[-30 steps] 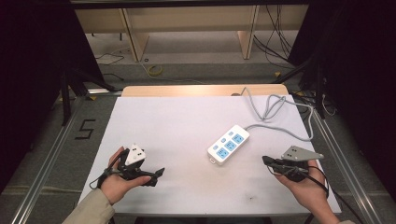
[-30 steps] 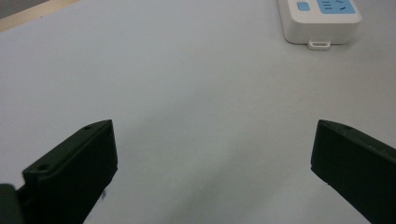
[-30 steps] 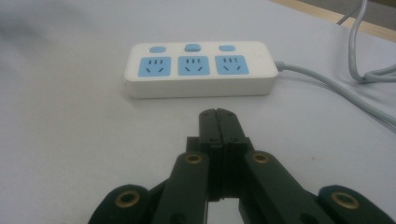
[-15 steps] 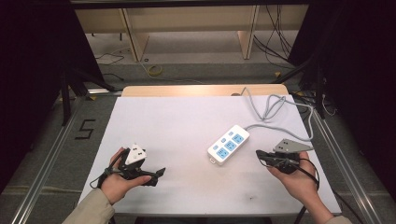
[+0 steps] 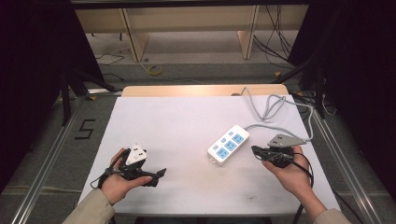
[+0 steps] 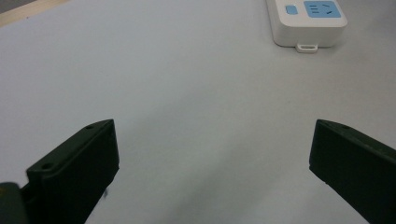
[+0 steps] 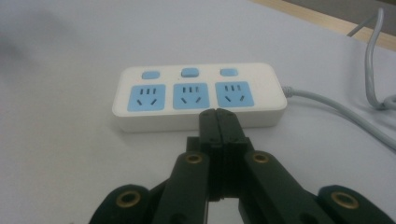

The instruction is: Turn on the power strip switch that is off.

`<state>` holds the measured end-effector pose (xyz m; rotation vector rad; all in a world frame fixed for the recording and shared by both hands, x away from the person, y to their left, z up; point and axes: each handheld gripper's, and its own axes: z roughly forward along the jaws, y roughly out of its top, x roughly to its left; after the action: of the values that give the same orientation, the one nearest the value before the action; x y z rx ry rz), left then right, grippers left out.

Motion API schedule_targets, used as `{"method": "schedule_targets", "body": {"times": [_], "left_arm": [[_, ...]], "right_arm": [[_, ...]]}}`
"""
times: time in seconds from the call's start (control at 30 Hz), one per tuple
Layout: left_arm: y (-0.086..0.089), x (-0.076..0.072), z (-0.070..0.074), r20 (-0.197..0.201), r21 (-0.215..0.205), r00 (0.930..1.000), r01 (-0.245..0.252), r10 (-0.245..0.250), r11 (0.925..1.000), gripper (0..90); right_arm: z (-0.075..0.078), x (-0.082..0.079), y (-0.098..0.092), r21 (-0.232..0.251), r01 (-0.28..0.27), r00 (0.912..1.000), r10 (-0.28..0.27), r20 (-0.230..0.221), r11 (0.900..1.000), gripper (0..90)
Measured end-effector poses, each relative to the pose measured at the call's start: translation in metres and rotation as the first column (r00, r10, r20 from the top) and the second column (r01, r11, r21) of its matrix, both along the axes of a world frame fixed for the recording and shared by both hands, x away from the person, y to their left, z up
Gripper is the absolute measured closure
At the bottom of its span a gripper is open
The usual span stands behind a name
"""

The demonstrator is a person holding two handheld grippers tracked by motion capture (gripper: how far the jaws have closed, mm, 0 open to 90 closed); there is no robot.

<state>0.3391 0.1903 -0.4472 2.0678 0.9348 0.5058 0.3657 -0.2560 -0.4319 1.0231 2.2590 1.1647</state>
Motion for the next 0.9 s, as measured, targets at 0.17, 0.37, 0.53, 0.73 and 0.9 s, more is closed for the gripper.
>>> {"method": "schedule_targets", "body": {"times": [0.17, 0.37, 0.53, 0.73, 0.9], "left_arm": [[-0.001, 0.000, 0.000, 0.002, 0.000, 1.0000, 0.002, -0.002, 1.0000, 1.3], [-0.002, 0.000, 0.000, 0.003, 0.001, 1.0000, 0.004, -0.005, 1.0000, 1.4], [-0.002, 0.000, 0.000, 0.004, 0.003, 1.0000, 0.004, -0.004, 1.0000, 1.4], [-0.002, 0.000, 0.000, 0.005, 0.003, 1.0000, 0.003, -0.003, 1.0000, 1.4], [-0.002, 0.000, 0.000, 0.006, 0.004, 1.0000, 0.004, -0.004, 1.0000, 1.4]], "right_arm": [[0.002, 0.005, 0.008, -0.004, -0.013, 0.9999, 0.013, -0.003, 1.000, 90.0], [0.004, 0.013, 0.016, -0.004, -0.014, 0.9999, 0.014, -0.008, 1.000, 90.0], [0.004, 0.019, 0.023, -0.008, -0.020, 0.9997, 0.020, -0.012, 1.000, 90.0], [0.005, 0.023, 0.029, -0.017, -0.031, 0.9994, 0.031, -0.014, 0.999, 90.0], [0.006, 0.027, 0.035, -0.026, -0.041, 0.9991, 0.041, -0.014, 0.999, 90.0]]}}
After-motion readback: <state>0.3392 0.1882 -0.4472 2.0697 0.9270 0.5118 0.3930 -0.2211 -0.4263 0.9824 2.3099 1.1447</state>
